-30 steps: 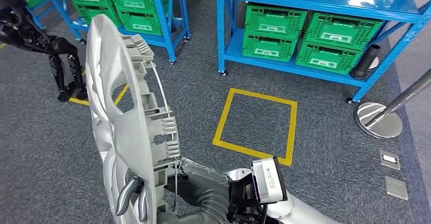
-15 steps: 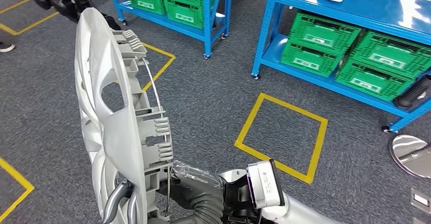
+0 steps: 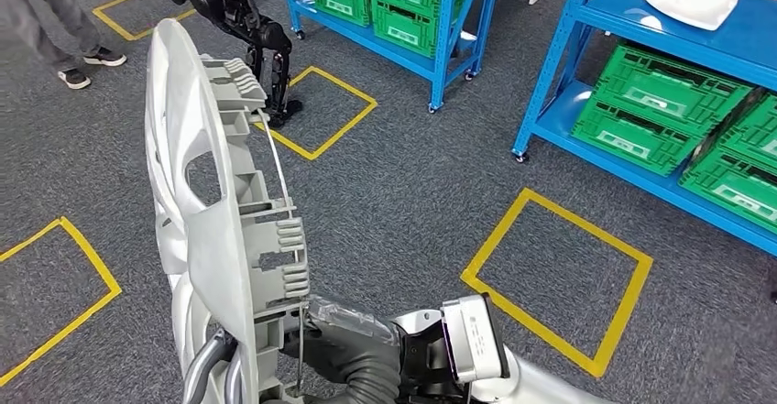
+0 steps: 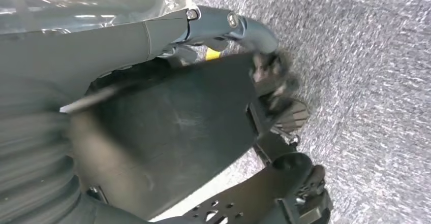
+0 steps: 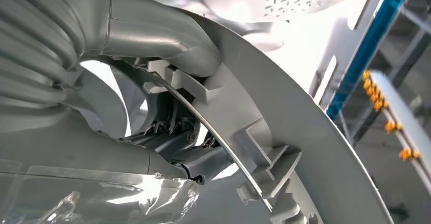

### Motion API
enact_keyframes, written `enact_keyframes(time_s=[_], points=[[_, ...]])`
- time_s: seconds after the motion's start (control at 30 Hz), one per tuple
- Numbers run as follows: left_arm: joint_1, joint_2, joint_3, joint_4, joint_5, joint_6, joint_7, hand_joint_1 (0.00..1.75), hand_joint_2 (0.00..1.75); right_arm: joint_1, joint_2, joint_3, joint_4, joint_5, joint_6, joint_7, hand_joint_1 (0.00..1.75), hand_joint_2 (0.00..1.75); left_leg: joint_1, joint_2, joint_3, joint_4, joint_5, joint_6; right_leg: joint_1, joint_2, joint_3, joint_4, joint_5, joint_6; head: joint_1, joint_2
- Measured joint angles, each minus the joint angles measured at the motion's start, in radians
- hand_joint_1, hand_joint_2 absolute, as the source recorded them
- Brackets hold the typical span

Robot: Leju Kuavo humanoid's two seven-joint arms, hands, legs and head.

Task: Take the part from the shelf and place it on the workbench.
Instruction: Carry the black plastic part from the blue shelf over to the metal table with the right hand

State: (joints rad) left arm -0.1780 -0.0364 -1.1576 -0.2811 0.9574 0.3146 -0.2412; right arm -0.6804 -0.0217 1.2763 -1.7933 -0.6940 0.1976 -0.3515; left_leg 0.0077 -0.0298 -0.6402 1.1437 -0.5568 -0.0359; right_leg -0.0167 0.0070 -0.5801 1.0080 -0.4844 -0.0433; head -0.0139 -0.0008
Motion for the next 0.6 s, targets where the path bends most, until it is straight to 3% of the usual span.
enact_keyframes(time_s=[0.07,0.1,0.17,0.23,0.3,0.37,0.4,0.47,0.5,0.53,0.57,0.6], points=[[-0.002,0.000,0.000,0.000,0.000,0.008,-0.002,0.00,1.75,0.001,0.000,0.001,0.000,0.001,-0.001,0.000,1.75,1.75,0.005,0.017,-0.049,0.106,-0.038,-0.010,0.000,-0.033,0.006,0.002,-0.008,-0.001,-0.004,0.000],[-0.003,0.000,0.000,0.000,0.001,0.011,-0.003,0.00,1.75,0.001,0.000,0.002,0.000,0.002,-0.002,0.000,1.75,1.75,0.007,0.020,-0.055,0.122,-0.034,-0.013,-0.001,-0.049,0.009,0.004,-0.013,0.001,-0.005,0.000],[0.000,0.001,0.000,0.000,0.005,0.012,-0.001,0.00,1.75,0.001,-0.001,0.003,0.000,0.002,-0.003,0.000,1.75,1.75,0.010,0.033,-0.015,0.044,0.025,-0.015,-0.001,-0.076,0.016,0.008,-0.022,0.006,-0.006,0.000],[0.007,0.002,0.000,0.000,0.009,0.012,0.002,0.00,1.75,0.001,-0.001,0.004,0.000,0.002,-0.003,0.000,1.75,1.75,0.005,0.076,0.039,-0.070,0.072,-0.010,0.002,-0.097,0.022,0.011,-0.031,0.015,-0.010,0.000],[0.012,0.003,0.000,0.001,0.012,0.013,0.003,0.00,1.75,0.000,-0.001,0.006,0.000,0.002,-0.004,0.000,1.75,1.75,-0.005,0.099,0.058,-0.117,0.076,0.006,0.008,-0.119,0.023,0.012,-0.035,0.025,-0.011,0.000],[0.013,0.004,0.000,0.001,0.012,0.012,0.000,0.00,1.75,0.000,-0.001,0.006,0.000,0.002,-0.006,0.000,1.75,1.75,-0.007,0.078,0.055,-0.124,0.078,0.023,0.009,-0.141,0.026,0.009,-0.039,0.036,-0.008,0.000],[0.013,0.004,0.000,0.001,0.012,0.012,-0.001,0.00,1.75,-0.001,-0.001,0.006,0.000,0.002,-0.007,0.000,1.75,1.75,-0.006,0.065,0.056,-0.127,0.080,0.029,0.006,-0.133,0.027,0.014,-0.046,0.041,-0.005,0.000],[0.011,0.004,0.000,0.000,0.013,0.011,-0.002,0.00,1.75,-0.002,-0.001,0.006,-0.001,0.003,-0.008,0.000,1.75,1.75,-0.002,0.043,0.061,-0.134,0.083,0.041,0.002,-0.079,0.001,0.076,-0.085,0.047,0.002,0.000],[0.010,0.003,0.000,0.000,0.014,0.010,-0.002,0.00,1.75,-0.001,-0.002,0.007,-0.001,0.003,-0.008,-0.001,1.75,1.75,-0.002,0.033,0.062,-0.135,0.083,0.045,0.002,-0.044,-0.030,0.138,-0.112,0.046,0.007,0.000],[0.009,0.003,0.000,0.000,0.013,0.008,-0.001,0.00,1.75,0.000,-0.004,0.007,0.000,0.003,-0.008,-0.001,1.75,1.75,-0.003,0.022,0.062,-0.135,0.082,0.048,0.003,-0.024,-0.069,0.209,-0.138,0.044,0.011,0.000],[0.008,0.003,0.000,0.000,0.013,0.006,-0.001,0.00,1.75,0.001,-0.006,0.008,0.000,0.003,-0.008,-0.001,1.75,1.75,-0.005,0.009,0.062,-0.134,0.082,0.050,0.004,-0.015,-0.104,0.268,-0.152,0.042,0.015,0.000],[0.007,0.002,0.000,0.000,0.012,0.004,-0.001,0.00,1.75,0.002,-0.009,0.008,0.000,0.003,-0.008,-0.001,1.75,1.75,-0.007,-0.006,0.063,-0.133,0.081,0.052,0.006,-0.012,-0.126,0.296,-0.147,0.039,0.016,0.000]])
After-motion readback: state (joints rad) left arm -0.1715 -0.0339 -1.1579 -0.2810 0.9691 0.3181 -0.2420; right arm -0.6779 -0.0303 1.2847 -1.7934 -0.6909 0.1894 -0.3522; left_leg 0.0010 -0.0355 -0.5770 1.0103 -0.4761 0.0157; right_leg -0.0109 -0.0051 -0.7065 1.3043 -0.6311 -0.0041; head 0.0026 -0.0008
